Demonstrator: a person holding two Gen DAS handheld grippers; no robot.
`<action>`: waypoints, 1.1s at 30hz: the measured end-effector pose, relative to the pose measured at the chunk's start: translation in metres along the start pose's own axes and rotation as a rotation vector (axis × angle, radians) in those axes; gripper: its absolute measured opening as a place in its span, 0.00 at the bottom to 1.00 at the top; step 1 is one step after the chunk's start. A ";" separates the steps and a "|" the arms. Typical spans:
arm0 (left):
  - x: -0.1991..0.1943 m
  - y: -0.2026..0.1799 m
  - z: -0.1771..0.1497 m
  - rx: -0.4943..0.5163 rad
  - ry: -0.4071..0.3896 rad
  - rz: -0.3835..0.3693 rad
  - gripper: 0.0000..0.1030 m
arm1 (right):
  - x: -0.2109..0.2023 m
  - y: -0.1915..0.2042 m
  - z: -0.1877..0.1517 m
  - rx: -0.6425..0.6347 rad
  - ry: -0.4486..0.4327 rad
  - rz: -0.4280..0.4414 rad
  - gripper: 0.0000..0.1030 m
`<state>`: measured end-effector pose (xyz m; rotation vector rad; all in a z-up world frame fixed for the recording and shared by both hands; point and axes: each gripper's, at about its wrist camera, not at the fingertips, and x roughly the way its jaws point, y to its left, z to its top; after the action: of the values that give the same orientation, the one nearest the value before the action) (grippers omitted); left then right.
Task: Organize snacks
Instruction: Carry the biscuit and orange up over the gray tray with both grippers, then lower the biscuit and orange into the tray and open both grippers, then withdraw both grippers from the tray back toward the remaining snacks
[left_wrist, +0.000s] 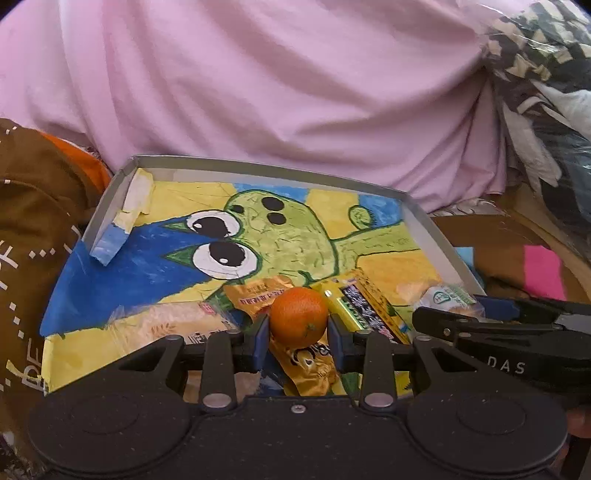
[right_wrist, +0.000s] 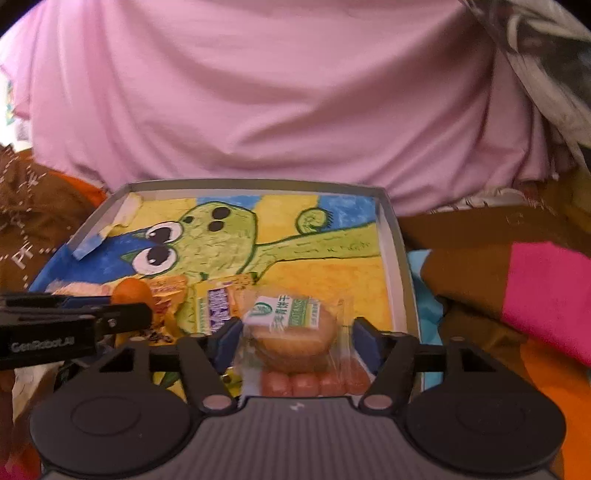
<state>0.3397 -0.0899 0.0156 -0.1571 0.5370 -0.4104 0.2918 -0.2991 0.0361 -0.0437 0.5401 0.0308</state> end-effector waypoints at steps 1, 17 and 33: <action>0.000 0.000 0.000 0.003 -0.001 0.001 0.35 | 0.001 -0.002 0.000 0.010 0.005 0.001 0.71; -0.040 -0.005 0.018 -0.061 -0.059 -0.001 0.63 | -0.059 -0.017 0.000 0.075 -0.081 -0.066 1.00; -0.163 0.001 -0.001 -0.064 -0.140 0.048 0.83 | -0.165 0.018 -0.012 0.065 -0.218 -0.053 1.00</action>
<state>0.2120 -0.0211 0.0903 -0.2325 0.4152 -0.3323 0.1430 -0.2850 0.1102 0.0093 0.3213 -0.0333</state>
